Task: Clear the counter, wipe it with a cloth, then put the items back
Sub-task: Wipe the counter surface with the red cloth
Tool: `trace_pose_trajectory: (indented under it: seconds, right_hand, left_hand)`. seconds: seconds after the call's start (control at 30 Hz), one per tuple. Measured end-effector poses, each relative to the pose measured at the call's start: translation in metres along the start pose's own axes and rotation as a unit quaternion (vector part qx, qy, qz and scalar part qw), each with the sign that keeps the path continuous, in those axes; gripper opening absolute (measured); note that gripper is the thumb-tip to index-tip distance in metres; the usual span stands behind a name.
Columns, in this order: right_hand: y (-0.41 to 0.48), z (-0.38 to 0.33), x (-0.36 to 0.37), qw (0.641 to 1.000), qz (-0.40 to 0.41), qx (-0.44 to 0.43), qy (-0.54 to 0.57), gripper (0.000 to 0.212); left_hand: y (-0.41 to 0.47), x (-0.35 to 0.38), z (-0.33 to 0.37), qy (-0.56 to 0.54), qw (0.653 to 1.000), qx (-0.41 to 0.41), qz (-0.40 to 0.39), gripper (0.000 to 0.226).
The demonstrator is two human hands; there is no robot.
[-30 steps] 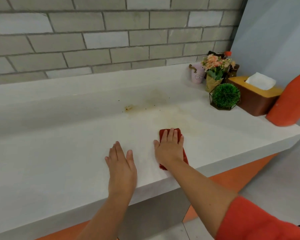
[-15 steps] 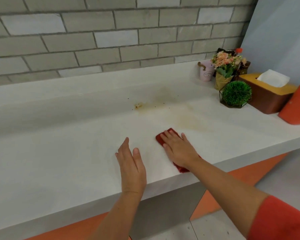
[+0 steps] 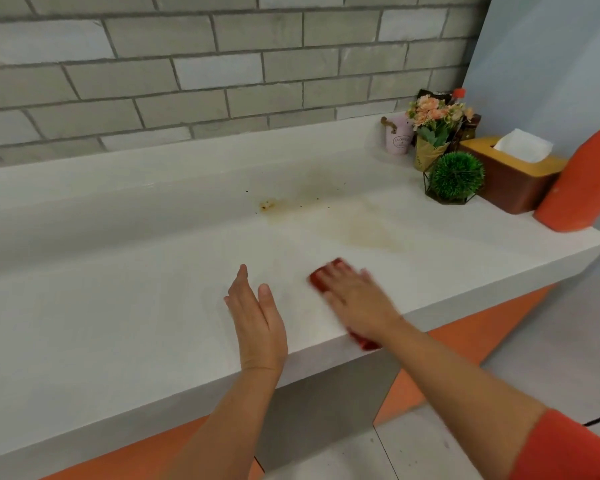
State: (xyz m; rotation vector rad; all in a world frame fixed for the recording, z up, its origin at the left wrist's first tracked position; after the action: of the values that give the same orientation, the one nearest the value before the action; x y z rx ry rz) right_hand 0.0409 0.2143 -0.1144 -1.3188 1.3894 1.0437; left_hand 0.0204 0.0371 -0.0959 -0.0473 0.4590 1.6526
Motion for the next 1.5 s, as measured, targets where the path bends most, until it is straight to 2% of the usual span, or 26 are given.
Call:
trace_pose_trajectory:
  seconds: [0.1,0.2,0.27,0.4,0.47,0.53,0.63,0.77,0.87,0.93,1.03,1.1,1.13,1.17,1.23,1.33,1.4,1.5]
  right_hand:
    - [0.002,0.074,-0.013,0.981,0.016,0.192,-0.04,0.052]
    - [0.007,0.065,-0.008,0.957,0.033,0.284,-0.053,0.055]
    - [0.015,0.021,0.004,0.967,0.026,0.247,-0.057,0.06]
    - [0.011,-0.064,0.016,0.998,0.014,0.035,-0.046,0.056]
    - [0.001,-0.065,0.013,0.999,0.002,-0.038,0.012,0.05]
    - [-0.011,-0.04,0.006,0.997,0.004,-0.061,0.041,0.048]
    - [-0.019,0.045,-0.01,1.0,0.013,0.012,0.005,0.048]
    - [-0.018,0.17,-0.03,0.982,-0.009,0.185,-0.044,0.053]
    - [-0.011,0.194,-0.034,0.957,0.006,0.284,-0.058,0.056]
    - [-0.007,0.169,-0.03,0.96,0.016,0.274,-0.062,0.057]
    - [-0.014,0.103,-0.014,0.993,0.01,0.103,-0.05,0.058]
    - [-0.033,0.083,-0.01,0.999,-0.008,-0.004,-0.04,0.07]
    - [-0.038,0.09,-0.011,0.999,-0.017,-0.023,-0.034,0.074]
    - [-0.039,0.111,-0.016,0.999,-0.018,-0.016,-0.029,0.068]
    - [-0.032,0.173,-0.026,0.998,-0.02,0.056,-0.031,0.055]
    - [-0.019,0.259,-0.046,0.982,-0.015,0.178,-0.066,0.054]
    - [-0.006,0.278,-0.049,0.971,-0.013,0.225,-0.075,0.056]
    - [0.018,0.256,-0.046,0.966,-0.005,0.252,-0.063,0.06]
  left_hand:
    - [-0.002,0.004,0.0,-0.003,1.0,0.001,-0.017,0.053]
    - [-0.003,0.007,0.006,0.006,0.999,0.022,-0.027,0.06]
    - [-0.002,0.007,0.005,0.013,0.999,0.02,-0.024,0.06]
    - [0.0,0.006,0.003,0.04,0.999,0.012,-0.024,0.053]
    - [0.001,0.005,0.002,0.044,0.999,0.007,-0.021,0.053]
    - [0.001,0.004,0.001,0.042,0.999,0.004,-0.016,0.06]
    - [0.0,0.003,0.0,0.046,0.999,0.005,-0.008,0.056]
    - [-0.002,0.003,0.006,0.067,0.998,0.021,0.003,0.057]
    - [0.006,0.006,0.005,0.159,0.987,0.019,0.007,0.057]
    - [0.015,0.012,-0.001,0.24,0.971,-0.008,0.016,0.048]
    - [0.028,0.033,0.001,0.265,0.963,-0.042,0.012,0.044]
    - [0.034,0.054,0.007,0.268,0.963,-0.04,-0.001,0.045]
    - [0.036,0.061,0.008,0.271,0.962,-0.039,-0.004,0.045]
    - [0.037,0.067,0.008,0.277,0.96,-0.038,-0.002,0.045]
    - [0.036,0.072,0.005,0.294,0.955,-0.041,0.007,0.045]
    - [0.033,0.073,0.001,0.291,0.955,-0.048,0.019,0.046]
    - [0.033,0.073,-0.001,0.281,0.958,-0.061,0.02,0.048]
    - [0.031,0.075,0.001,0.3,0.952,-0.064,0.018,0.05]
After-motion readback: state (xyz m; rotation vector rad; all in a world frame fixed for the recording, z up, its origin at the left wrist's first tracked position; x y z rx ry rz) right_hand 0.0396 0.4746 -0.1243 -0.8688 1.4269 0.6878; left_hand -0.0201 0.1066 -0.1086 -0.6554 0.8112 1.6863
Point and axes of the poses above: each hand's wrist, its own y-axis towards the middle knuckle, its own x-axis out of the palm, z = x × y, the point moved 10 cm from there along y, towards the middle knuckle
